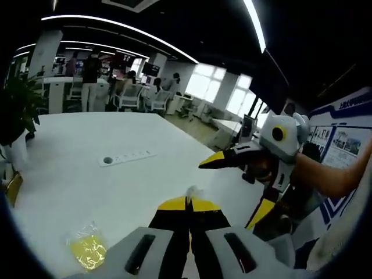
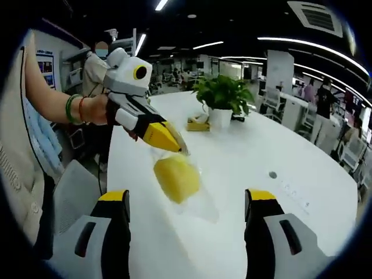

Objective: Compare the silicone blocks by pressing each to a similar depth, holding the contact briefly, and releasing to observe deformation and rebound differences across the visible hardness samples.

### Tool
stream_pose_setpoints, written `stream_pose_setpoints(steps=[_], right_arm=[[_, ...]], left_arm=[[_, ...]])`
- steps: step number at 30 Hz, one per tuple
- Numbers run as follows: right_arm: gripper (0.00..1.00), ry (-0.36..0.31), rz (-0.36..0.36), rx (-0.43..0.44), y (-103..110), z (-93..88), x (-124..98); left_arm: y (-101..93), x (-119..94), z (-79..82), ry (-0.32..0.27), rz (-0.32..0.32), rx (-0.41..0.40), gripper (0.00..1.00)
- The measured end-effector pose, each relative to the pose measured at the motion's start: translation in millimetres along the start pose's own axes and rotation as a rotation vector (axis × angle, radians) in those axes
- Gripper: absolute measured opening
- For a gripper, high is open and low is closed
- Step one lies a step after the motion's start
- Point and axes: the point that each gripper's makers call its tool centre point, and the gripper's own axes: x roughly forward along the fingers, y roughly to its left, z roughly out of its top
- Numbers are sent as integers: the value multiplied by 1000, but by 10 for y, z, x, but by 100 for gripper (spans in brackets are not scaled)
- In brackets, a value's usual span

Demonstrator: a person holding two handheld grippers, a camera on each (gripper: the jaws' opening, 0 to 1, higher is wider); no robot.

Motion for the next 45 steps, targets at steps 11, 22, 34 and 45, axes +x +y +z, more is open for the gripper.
stream_pose_setpoints(steps=[11,22,34,45], right_arm=[[74,19,44,-7,38,7,182],[72,43,77,-9,48,-30,340],[70,64,109,-19,59,-28,470],[61,91,161,-22,141,-64,542]], left_arm=[[-56,19,31,5,-20,7,0],[-99,24,57,4,-38,9,0],[-156,48,71,8,-59,16,0],[-235,48,118,3,-84,27,0]])
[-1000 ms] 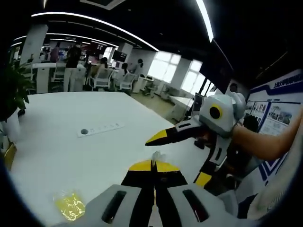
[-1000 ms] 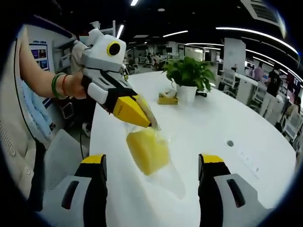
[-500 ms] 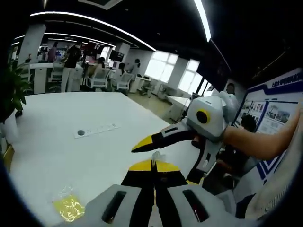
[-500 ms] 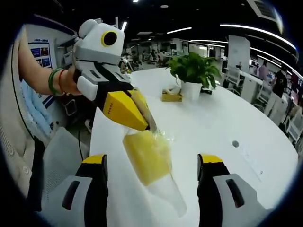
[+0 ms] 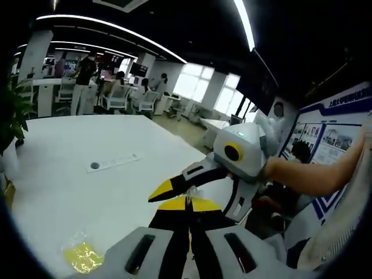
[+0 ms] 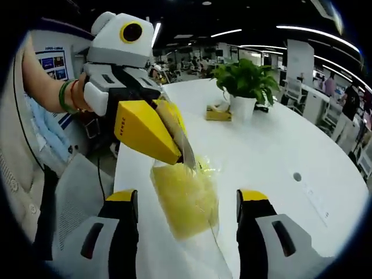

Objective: Compare the silicone blocks by pressing each to a similar depth, holding the contact briefly, and releasing to observe deformation and rebound differences across the visible hardness samples.

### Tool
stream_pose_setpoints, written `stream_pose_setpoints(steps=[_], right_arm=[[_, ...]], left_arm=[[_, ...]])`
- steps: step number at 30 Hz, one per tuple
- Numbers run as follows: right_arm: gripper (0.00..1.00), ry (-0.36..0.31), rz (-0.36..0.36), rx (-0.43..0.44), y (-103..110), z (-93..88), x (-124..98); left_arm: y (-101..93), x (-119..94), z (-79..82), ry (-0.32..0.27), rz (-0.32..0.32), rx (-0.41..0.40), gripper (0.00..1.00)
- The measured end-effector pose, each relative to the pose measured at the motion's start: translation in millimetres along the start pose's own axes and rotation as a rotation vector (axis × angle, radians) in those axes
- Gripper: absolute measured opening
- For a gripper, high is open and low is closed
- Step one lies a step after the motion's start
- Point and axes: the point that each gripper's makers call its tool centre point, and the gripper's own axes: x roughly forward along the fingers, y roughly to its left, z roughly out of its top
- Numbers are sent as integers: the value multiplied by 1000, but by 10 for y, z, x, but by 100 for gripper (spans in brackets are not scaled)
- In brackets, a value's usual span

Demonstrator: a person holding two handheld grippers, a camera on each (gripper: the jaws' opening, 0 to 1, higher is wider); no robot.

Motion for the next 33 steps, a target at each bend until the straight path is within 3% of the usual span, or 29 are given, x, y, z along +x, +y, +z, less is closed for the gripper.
stream_pose_setpoints(steps=[5,33], right_arm=[[52,5,20,1,42,-5,15],[28,70,79,36,136,-112,20]], left_arm=[[-40,8,7,0,-10,8,0],[-140,-12,-65,22,-34,32,0]])
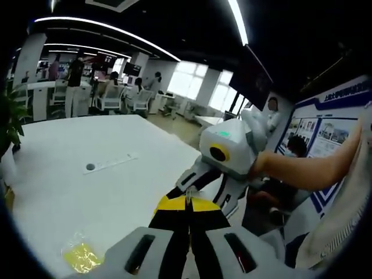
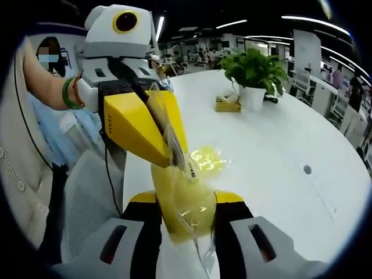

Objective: Compare the silicone blocks by pressing each to a similar depth, holding the contact briefly, and releasing to observe deformation and rebound differences across the visible hardness samples.

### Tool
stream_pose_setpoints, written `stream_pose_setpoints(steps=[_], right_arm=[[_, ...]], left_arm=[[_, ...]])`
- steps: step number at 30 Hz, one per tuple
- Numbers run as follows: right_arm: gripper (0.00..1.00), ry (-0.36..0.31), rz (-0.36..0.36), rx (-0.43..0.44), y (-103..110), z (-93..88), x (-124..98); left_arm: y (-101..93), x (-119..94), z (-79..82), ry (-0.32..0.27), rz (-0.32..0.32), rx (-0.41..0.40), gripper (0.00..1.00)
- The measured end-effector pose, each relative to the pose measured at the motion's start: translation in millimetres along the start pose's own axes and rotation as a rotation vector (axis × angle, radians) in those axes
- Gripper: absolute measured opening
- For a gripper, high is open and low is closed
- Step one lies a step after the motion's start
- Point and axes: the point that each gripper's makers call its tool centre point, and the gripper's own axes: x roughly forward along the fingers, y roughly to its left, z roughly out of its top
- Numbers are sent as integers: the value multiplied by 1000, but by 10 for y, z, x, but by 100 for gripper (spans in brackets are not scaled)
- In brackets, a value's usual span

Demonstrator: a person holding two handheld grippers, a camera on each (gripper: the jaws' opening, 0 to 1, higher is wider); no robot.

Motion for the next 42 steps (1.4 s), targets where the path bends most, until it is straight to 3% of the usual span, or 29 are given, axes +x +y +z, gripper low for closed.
stream_pose_setpoints(steps=[21,42], right_arm=[[16,43,19,-11,74,-83,-3],[12,49,20,-51,77,-110,27]], left_arm=[[-30,-2,-66,14,-7,-6,0],[-9,1,-100,23,-8,-9,0]])
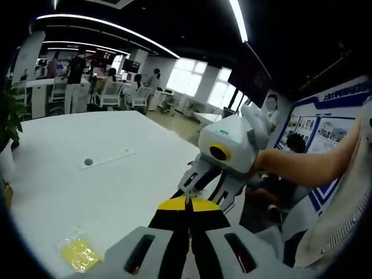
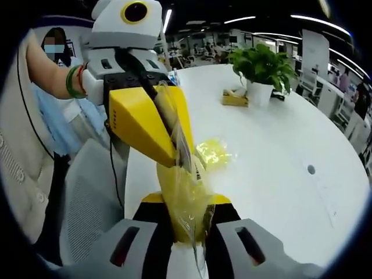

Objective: Compare the silicone blocks by pressing each to a similar depth, holding the contact briefly, and releasing to observe deformation and rebound differences across the visible hardness samples.

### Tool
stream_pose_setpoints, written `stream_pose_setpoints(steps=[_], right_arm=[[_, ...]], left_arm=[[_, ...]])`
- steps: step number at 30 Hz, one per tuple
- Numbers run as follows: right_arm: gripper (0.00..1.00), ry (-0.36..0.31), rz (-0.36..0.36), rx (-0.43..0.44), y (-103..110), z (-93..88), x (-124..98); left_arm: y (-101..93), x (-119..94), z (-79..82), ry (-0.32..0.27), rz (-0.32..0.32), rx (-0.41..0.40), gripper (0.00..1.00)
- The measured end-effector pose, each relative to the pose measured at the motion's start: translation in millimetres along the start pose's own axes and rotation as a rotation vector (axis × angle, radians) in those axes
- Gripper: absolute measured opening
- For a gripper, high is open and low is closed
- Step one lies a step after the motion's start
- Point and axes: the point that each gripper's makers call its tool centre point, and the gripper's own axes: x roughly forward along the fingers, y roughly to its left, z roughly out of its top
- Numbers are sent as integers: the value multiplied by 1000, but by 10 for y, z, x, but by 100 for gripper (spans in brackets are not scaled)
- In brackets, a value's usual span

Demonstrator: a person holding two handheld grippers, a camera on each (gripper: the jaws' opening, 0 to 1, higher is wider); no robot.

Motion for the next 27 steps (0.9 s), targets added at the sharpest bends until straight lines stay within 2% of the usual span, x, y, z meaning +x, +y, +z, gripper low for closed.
stream_pose_setpoints(steps=[24,25,27], right_arm=[[15,-10,-9,4,-6,-4,-10],[16,-2,4,28,19,-9,-11],[17,-11,-9,5,-7,7,-8]], left_arm=[[-27,2,-1,3,0,11,0],[-27,1,0,4,0,9,0],[-27,-3,2,4,0,10,0]])
